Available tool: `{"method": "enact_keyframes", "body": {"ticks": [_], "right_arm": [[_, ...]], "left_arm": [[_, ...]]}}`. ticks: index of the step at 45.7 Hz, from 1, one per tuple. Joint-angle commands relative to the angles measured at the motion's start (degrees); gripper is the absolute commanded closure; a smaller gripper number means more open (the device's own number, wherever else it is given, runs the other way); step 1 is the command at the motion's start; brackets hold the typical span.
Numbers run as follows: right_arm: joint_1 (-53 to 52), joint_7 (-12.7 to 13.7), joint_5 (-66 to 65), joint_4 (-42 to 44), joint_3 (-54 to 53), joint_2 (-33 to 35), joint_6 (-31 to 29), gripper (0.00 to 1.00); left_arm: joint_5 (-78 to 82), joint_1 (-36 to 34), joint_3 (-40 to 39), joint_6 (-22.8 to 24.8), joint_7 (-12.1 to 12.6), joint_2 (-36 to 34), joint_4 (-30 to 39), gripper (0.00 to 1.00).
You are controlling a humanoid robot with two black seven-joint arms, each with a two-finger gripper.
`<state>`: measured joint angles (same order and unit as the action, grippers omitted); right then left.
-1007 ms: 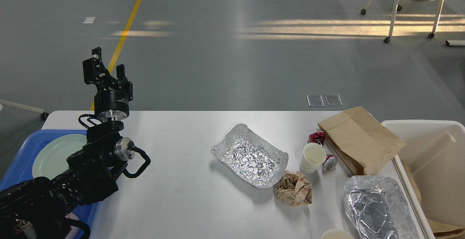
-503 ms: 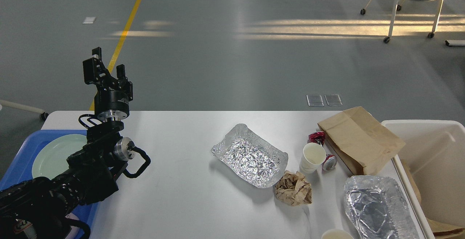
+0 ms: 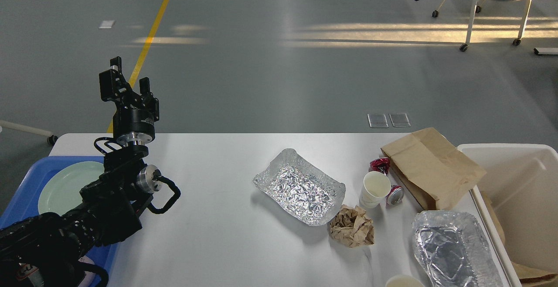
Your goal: Tidy desktop
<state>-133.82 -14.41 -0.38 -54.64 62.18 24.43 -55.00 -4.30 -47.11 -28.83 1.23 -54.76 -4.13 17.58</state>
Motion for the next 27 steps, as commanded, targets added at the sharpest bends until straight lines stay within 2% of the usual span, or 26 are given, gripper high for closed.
{"method": "enact_keyframes", "body": {"ticks": [1,6,13,27], "right_arm": [[6.10,0.00,-0.84,-0.03,0.31,-2.01,0.00,0.00],[12.43,0.09,-4.18,-0.03,0.31,-3.77,0.00,0.00],[21.83,0.09,-9.89,0.14,0.58,-5.36,11.66,0.00],[37.13,0.00,-16.14,0.67,0.58,-8.61,25.72,0.00]], "left_arm": [[-0.01,0.00,0.00,0.00,0.00,0.00,0.00,0.04],[-0.01,0.00,0.00,0.00,0.00,0.00,0.00,0.04],[-0.01,0.00,0.00,0.00,0.00,0.00,0.00,0.04],[-0.01,0.00,0.00,0.00,0.00,0.00,0.00,0.04]]}}
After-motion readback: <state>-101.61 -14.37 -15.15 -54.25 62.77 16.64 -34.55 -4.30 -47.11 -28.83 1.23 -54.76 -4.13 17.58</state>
